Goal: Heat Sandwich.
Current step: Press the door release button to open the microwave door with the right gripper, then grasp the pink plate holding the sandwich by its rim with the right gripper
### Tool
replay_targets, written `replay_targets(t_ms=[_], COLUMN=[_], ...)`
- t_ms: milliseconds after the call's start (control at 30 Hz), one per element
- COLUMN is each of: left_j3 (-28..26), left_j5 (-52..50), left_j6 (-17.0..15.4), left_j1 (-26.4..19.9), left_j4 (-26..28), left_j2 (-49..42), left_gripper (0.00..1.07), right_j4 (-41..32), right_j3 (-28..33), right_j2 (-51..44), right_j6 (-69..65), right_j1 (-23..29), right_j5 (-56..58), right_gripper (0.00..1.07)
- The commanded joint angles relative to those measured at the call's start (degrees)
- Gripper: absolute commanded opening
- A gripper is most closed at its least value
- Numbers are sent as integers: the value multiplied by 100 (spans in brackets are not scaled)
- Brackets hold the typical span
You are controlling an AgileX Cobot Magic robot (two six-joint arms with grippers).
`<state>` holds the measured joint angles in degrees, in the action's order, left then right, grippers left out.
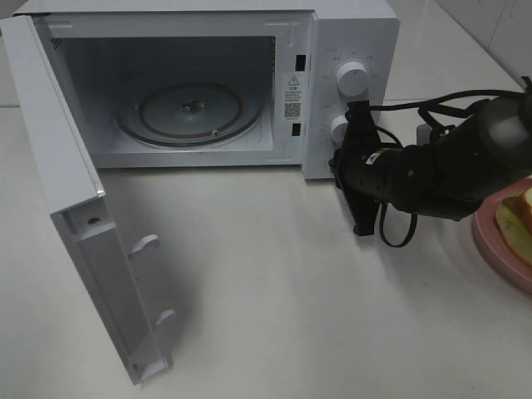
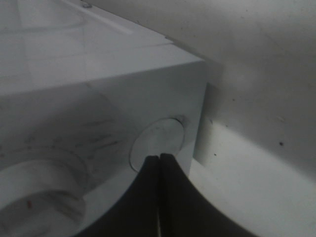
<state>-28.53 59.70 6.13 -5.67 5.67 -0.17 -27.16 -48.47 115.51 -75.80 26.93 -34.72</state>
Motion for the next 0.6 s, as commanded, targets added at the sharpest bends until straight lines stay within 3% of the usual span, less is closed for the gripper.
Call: replay_targets(t_ms=[33,300,600], left_j3=[6,6,6], left_j5=[-23,-23,-23], left_j6=[-23,-23,-23], left_j1=[-6,-6,-6], left_j4=[40,40,40], left_j2=[-149,-149,-149], left_gripper=[98,98,98], right_j4=[155,407,1679], right_j3=[120,384,378], right_j2=[-195,-739,-1329], right_j6=[86,384,710], right_j1=[-23,-23,-23], right_j5=[298,837,2223], right_gripper=[0,0,2])
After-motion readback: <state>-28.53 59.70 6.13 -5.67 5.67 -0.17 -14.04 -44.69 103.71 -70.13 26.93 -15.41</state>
